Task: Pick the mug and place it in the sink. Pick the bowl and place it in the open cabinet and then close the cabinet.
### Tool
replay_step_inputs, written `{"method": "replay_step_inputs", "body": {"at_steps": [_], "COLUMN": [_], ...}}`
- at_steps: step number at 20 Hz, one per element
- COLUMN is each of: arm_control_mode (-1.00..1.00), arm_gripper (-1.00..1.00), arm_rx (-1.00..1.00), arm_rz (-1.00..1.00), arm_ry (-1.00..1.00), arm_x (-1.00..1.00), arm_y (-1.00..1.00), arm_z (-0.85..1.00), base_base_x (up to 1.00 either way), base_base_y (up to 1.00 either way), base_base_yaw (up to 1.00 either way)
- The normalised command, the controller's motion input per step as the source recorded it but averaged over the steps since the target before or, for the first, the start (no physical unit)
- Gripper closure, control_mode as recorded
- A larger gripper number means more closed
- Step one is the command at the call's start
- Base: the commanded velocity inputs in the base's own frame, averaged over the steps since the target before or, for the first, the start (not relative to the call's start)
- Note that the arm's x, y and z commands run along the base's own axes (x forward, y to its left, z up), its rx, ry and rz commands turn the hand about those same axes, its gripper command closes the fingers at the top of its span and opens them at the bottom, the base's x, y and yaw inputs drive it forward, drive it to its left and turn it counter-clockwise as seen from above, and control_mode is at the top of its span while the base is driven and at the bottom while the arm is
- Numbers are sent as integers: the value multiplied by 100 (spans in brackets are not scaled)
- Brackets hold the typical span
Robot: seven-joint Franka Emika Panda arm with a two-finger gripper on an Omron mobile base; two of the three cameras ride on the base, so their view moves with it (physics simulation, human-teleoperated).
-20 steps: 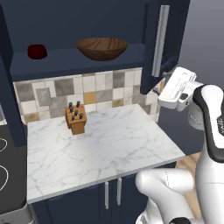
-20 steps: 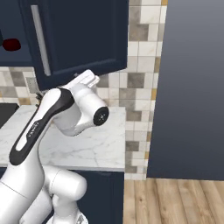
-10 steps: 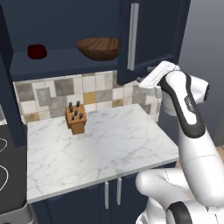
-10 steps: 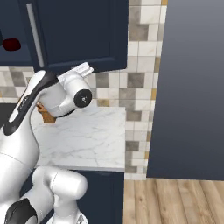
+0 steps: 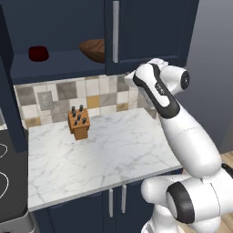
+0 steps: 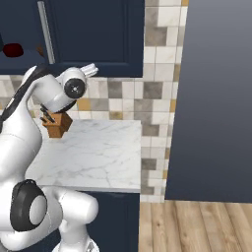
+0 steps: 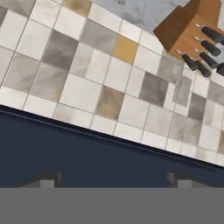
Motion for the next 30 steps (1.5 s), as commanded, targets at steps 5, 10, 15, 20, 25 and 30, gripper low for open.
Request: {"method": "replay_step_inputs", "body": {"at_steps": [5,10,15,20,25,30], "arm_control_mode": [-100,-100,-100,-100,-100,-100], "arm_gripper": [-100,-100,-100,-100,-100,-100], "arm_rx": [0,0,0,2,8,7], "arm_rz": [-12,-9,0,0,0,0], "arm_ry": [11,9,9,0,2,12], "arm_x": [83,56,-1,-59,-81,-55], "arm_y": [33,19,4,0,0,0], "arm_z": [-6,-2,-6,16,27,56], "base_base_x": [0,0,0,0,0,0], "base_base_y": [0,0,0,0,0,0], "base_base_yaw": [0,0,0,0,0,0]}}
